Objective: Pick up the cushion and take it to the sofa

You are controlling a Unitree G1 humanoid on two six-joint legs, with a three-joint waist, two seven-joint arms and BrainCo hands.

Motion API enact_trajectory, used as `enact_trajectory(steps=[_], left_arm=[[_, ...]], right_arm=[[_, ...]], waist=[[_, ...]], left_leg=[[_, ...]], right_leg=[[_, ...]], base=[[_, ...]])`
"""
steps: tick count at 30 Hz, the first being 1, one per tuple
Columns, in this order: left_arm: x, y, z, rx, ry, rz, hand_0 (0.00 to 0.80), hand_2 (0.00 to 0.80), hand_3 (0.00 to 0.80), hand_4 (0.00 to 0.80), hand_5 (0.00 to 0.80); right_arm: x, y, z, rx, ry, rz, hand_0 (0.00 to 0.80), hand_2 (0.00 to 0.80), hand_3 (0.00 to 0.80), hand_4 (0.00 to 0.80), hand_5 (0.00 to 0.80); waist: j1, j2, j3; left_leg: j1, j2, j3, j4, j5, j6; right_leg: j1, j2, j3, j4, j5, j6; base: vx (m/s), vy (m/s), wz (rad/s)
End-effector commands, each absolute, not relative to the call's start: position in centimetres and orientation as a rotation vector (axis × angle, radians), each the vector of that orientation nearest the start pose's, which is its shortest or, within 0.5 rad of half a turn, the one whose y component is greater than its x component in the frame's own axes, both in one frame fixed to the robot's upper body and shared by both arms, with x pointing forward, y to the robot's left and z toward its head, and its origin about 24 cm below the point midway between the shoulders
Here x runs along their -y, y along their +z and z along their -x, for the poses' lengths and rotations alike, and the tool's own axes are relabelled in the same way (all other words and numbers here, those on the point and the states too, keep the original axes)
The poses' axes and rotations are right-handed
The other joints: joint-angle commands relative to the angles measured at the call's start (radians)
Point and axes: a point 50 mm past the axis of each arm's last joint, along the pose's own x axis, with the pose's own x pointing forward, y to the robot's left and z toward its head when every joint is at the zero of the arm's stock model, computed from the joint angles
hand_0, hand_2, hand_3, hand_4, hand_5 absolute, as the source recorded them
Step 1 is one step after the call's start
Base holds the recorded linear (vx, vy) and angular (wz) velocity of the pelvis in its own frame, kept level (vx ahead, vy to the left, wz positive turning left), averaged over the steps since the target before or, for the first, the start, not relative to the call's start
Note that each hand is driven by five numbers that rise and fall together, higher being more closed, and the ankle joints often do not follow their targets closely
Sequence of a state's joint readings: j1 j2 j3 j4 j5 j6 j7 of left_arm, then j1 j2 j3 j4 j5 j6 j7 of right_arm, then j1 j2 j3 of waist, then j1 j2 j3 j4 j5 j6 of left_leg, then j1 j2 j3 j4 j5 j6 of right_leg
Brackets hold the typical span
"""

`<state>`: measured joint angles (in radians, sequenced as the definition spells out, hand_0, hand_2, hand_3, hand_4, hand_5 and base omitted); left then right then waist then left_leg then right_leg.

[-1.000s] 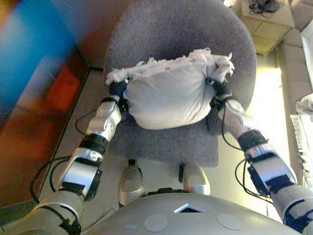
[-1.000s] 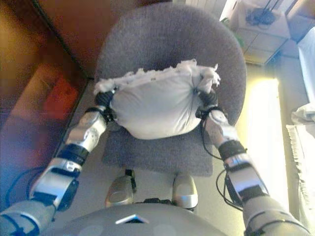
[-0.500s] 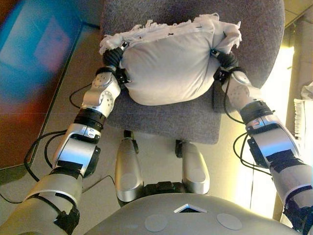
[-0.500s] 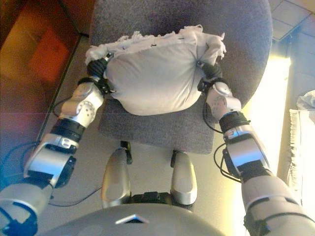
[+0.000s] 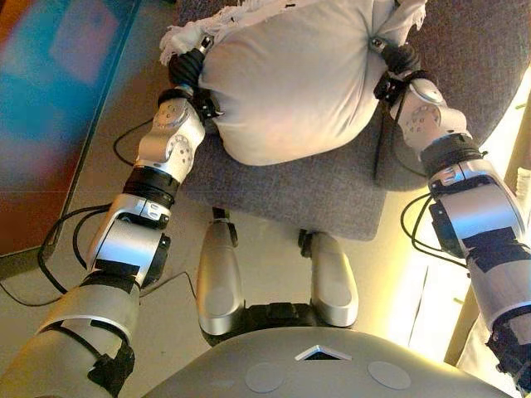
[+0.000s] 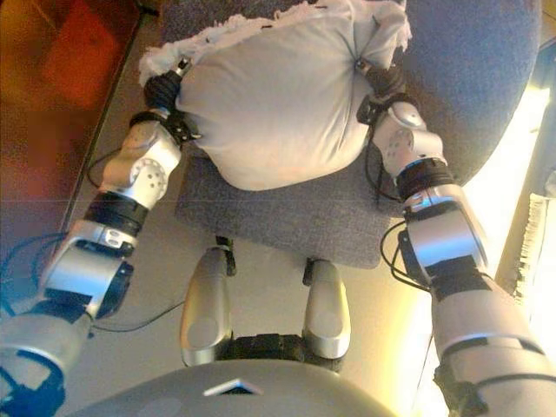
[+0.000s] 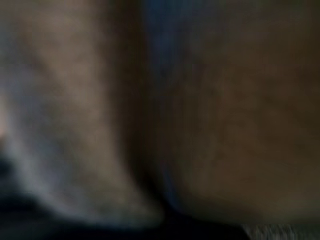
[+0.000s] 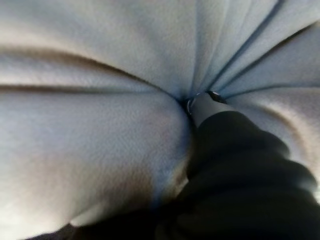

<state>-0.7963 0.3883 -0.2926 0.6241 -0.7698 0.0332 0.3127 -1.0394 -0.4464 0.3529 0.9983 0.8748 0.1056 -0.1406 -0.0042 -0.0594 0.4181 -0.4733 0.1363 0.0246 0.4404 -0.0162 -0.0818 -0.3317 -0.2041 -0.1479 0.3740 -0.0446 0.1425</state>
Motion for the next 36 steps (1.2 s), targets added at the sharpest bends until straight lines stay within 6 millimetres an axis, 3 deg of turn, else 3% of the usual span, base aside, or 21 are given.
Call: enact_trajectory(steps=[1,10,12,19,23,25,30,34,36], left_arm=[[-15.1,15.1,-38.2,0.099,0.044,0.281,0.0,0.0,0.0,0.0,0.0],[-16.3,11.4,-36.1,0.031,0.079,0.358,0.0,0.0,0.0,0.0,0.0],[-17.6,9.9,-35.1,-0.011,0.124,0.399,0.0,0.0,0.0,0.0,0.0],[-20.9,7.4,-31.9,-0.042,0.106,0.352,0.0,0.0,0.0,0.0,0.0],[-23.0,6.0,-30.1,-0.06,0.16,0.343,0.0,0.0,0.0,0.0,0.0],[-24.4,4.4,-28.5,-0.079,0.214,0.385,0.0,0.0,0.0,0.0,0.0],[-25.8,2.7,-25.2,-0.073,0.198,0.421,0.0,0.0,0.0,0.0,0.0],[-25.4,2.2,-23.0,-0.052,0.095,0.455,0.0,0.0,0.0,0.0,0.0],[-24.5,2.0,-22.2,-0.034,0.073,0.542,0.0,0.0,0.0,0.0,0.0]], right_arm=[[18.9,18.7,-41.8,-0.006,-0.046,-0.159,0.0,0.0,0.0,0.0,0.0],[21.5,15.7,-40.5,-0.069,-0.145,-0.173,0.0,0.0,0.0,0.0,0.0],[23.4,15.0,-39.8,-0.081,-0.196,-0.171,0.0,0.0,0.0,0.0,0.0],[28.6,13.0,-36.8,-0.08,-0.372,-0.187,0.0,0.0,0.0,0.0,0.0],[29.7,11.5,-34.9,-0.07,-0.383,-0.17,0.0,0.0,0.0,0.0,0.0],[30.0,9.6,-33.3,-0.075,-0.365,-0.197,0.0,0.0,0.0,0.0,0.0],[29.5,6.4,-29.4,-0.051,-0.295,-0.268,0.0,0.0,0.0,0.0,0.0],[27.6,4.4,-27.0,-0.018,-0.221,-0.408,0.0,0.0,0.0,0.0,0.0],[25.1,2.9,-26.1,-0.009,-0.146,-0.575,0.0,0.0,0.0,0.0,0.0]], waist=[[0.069,-0.015,-0.041],[0.086,-0.033,-0.141],[0.091,-0.031,-0.187],[0.096,-0.012,-0.278],[0.087,-0.002,-0.304],[0.077,0.003,-0.32],[0.063,0.007,-0.333],[0.052,0.006,-0.337],[0.042,0.009,-0.334]], left_leg=[[0.04,0.058,-0.059,0.024,-0.034,-0.104],[0.202,0.065,-0.036,-0.083,-0.022,-0.102],[0.256,0.065,-0.022,-0.108,-0.024,-0.1],[0.371,0.058,0.018,-0.192,-0.024,-0.09],[0.412,0.047,0.04,-0.227,-0.023,-0.076],[0.436,0.038,0.055,-0.256,-0.02,-0.067],[0.464,0.027,0.077,-0.304,-0.011,-0.057],[0.475,0.026,0.099,-0.324,-0.008,-0.051],[0.483,0.017,0.114,-0.343,-0.005,-0.046]], right_leg=[[0.008,-0.023,0.038,-0.049,0.051,0.031],[0.176,-0.02,0.023,-0.156,0.044,0.04],[0.231,-0.023,0.014,-0.186,0.039,0.044],[0.334,-0.024,-0.006,-0.253,0.034,0.048],[0.354,-0.024,-0.009,-0.27,0.04,0.046],[0.365,-0.021,-0.011,-0.286,0.045,0.044],[0.369,-0.015,-0.023,-0.32,0.064,0.044],[0.367,-0.009,-0.025,-0.35,0.085,0.046],[0.363,-0.005,-0.026,-0.373,0.104,0.049]], base=[[0.119,-0.009,0.1],[0.188,0.001,0.05],[0.285,0.048,0.09],[0.165,0.067,0.08],[0.035,0.071,-0.02],[0.027,0.055,-0.05],[-0.042,0.027,-0.08],[-0.111,-0.001,-0.01],[-0.132,0.014,-0.08]])
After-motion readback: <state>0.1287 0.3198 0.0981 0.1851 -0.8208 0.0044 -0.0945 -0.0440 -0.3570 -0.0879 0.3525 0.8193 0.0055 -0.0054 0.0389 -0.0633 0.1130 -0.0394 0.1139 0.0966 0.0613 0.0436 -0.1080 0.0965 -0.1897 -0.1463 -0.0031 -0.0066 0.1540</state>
